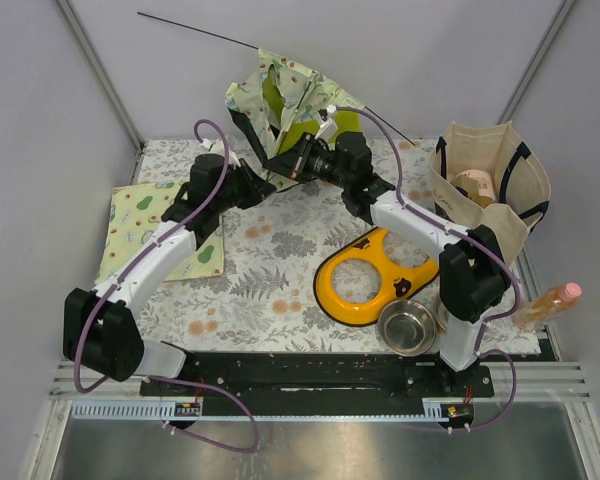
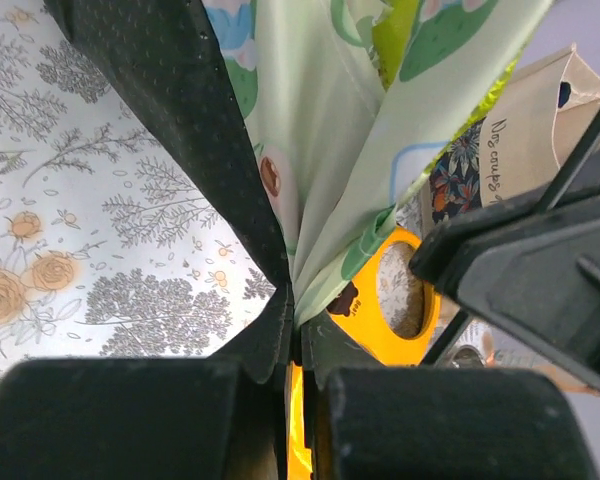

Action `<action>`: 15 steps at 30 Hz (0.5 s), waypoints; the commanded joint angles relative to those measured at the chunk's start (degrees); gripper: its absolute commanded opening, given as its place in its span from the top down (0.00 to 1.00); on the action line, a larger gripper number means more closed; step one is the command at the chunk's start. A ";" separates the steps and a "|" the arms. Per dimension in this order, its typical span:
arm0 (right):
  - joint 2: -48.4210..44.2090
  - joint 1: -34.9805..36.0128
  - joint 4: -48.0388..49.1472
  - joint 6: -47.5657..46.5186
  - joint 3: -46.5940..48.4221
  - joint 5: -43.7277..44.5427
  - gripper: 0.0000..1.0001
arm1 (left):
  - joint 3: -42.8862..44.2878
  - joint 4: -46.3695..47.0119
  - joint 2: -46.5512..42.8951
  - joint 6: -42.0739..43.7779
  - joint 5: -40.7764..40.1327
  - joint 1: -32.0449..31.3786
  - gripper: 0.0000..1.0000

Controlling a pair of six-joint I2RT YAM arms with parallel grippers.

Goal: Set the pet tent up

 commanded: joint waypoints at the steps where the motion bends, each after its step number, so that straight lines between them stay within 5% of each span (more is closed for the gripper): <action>1: 0.09 -2.99 5.24 -4.60 -2.30 8.89 1.00 | 3.81 -3.87 1.28 -6.99 5.85 0.09 1.00; 9: -0.88 -1.32 2.17 -5.13 -4.94 7.48 1.00 | 3.73 -0.18 3.04 -12.72 7.52 1.59 1.00; 15: -1.50 -1.32 -4.15 -4.69 -2.93 7.39 0.66 | 3.73 0.00 4.45 -14.30 8.57 2.64 1.00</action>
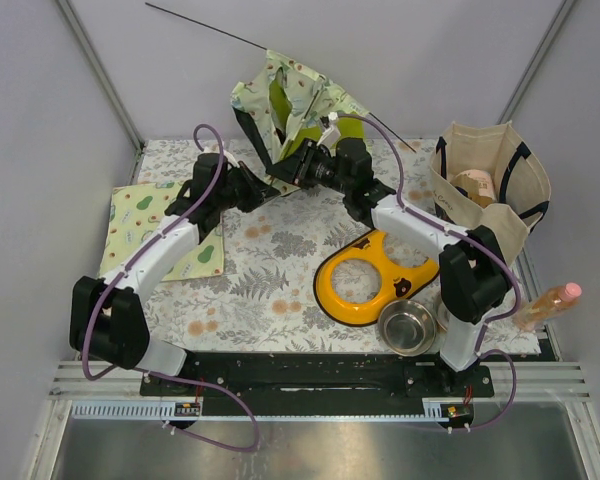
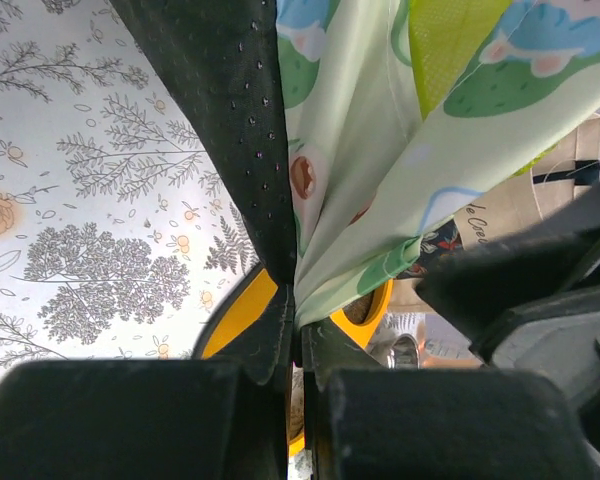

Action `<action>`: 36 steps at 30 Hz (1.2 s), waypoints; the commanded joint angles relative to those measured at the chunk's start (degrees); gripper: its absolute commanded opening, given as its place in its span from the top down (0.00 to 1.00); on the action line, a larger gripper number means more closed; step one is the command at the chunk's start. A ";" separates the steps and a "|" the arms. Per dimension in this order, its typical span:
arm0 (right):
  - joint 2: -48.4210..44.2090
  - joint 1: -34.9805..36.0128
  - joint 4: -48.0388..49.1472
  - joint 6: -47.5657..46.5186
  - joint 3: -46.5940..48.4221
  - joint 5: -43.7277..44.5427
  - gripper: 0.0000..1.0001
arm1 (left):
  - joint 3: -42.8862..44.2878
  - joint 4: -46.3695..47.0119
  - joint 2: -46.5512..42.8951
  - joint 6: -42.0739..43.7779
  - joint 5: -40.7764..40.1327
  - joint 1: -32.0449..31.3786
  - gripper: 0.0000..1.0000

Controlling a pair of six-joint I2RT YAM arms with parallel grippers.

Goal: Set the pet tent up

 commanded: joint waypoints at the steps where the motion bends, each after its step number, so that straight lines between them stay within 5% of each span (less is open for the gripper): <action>1: -0.78 -1.32 -6.89 -3.47 1.78 6.08 0.63 | 2.31 1.79 0.47 -3.15 3.79 0.77 1.00; 20: -4.46 -0.97 -10.95 -0.83 -2.78 0.37 0.44 | 3.10 1.79 4.25 -1.05 2.83 1.91 1.00; 34: -3.33 0.88 -5.32 0.93 -4.81 -2.18 0.60 | 3.01 2.32 5.04 -0.08 2.12 2.00 1.00; 36: -2.97 0.96 -5.32 0.93 -4.72 -2.01 0.69 | 3.10 2.41 4.95 0.36 2.12 1.91 1.00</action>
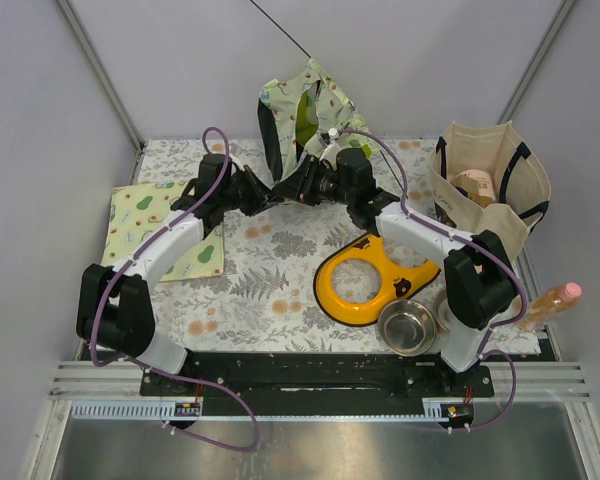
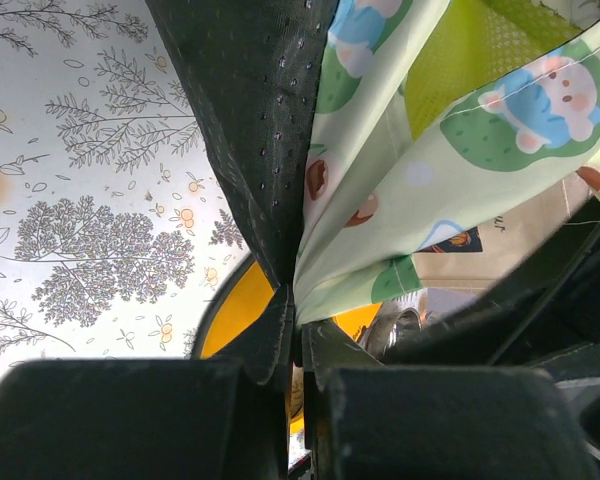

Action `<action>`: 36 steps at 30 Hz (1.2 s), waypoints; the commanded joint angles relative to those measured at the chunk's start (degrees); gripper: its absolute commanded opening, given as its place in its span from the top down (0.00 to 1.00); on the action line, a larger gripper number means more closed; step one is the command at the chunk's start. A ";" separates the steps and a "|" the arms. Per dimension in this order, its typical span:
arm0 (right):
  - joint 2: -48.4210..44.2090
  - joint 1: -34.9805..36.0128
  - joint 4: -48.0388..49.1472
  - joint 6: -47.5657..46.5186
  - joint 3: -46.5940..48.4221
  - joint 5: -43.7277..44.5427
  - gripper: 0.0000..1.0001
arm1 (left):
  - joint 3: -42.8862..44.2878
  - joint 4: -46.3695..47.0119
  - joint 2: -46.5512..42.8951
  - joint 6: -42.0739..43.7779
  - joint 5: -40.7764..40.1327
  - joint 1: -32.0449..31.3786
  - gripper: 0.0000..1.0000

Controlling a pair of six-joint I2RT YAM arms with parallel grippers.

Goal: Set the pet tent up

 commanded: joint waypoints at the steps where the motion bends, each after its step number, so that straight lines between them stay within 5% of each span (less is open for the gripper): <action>1: 0.22 0.85 2.29 -0.12 0.63 -0.87 0.76 | 2.35 3.54 0.97 1.12 -2.86 0.88 1.00; 5: -0.31 0.77 1.85 -0.91 0.90 0.62 1.00 | 1.92 3.72 0.62 2.26 -2.95 0.79 1.00; 15: -1.54 0.07 -7.02 -10.84 7.48 9.41 1.00 | -3.62 7.93 -3.33 11.48 -2.69 0.79 1.00; 36: -0.40 -3.80 -2.81 -11.64 14.34 19.52 1.00 | -14.60 14.26 -7.55 21.95 -1.81 0.79 1.00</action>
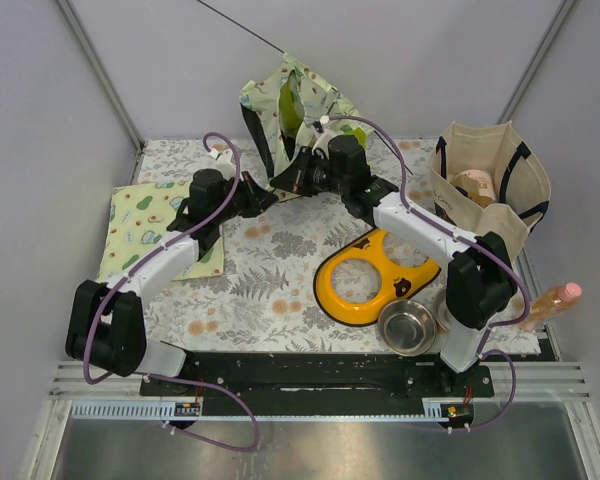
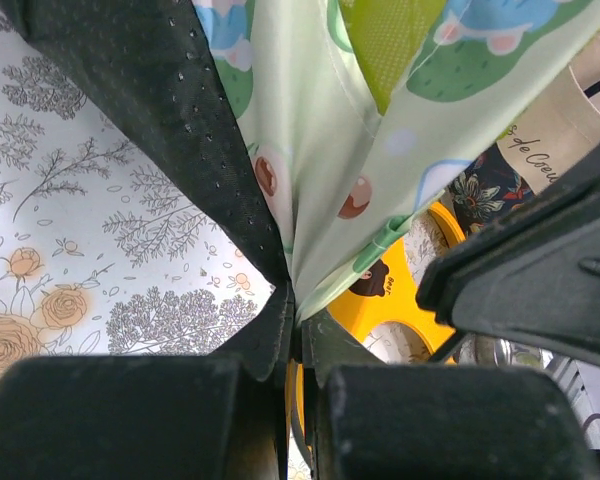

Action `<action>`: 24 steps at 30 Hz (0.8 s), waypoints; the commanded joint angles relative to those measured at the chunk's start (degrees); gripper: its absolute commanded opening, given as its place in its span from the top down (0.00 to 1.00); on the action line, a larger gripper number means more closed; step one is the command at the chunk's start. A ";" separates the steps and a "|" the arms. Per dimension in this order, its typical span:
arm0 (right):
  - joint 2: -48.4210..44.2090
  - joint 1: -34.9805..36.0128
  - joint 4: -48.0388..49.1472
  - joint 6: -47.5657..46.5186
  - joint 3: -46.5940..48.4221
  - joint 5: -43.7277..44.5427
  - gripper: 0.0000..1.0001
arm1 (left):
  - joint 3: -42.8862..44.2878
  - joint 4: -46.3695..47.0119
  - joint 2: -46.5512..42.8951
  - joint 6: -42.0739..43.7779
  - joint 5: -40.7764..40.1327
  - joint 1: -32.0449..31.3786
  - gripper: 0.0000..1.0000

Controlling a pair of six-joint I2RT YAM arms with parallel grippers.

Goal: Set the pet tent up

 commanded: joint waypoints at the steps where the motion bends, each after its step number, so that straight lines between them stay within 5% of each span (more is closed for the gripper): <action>1: -0.72 -5.33 9.12 -3.96 5.60 14.76 1.00 | -3.57 -2.65 -1.67 4.34 -0.41 0.79 1.00; 24: -1.78 -8.15 14.14 -0.45 5.95 22.58 1.00 | -16.05 13.17 -5.98 14.80 1.09 0.53 1.00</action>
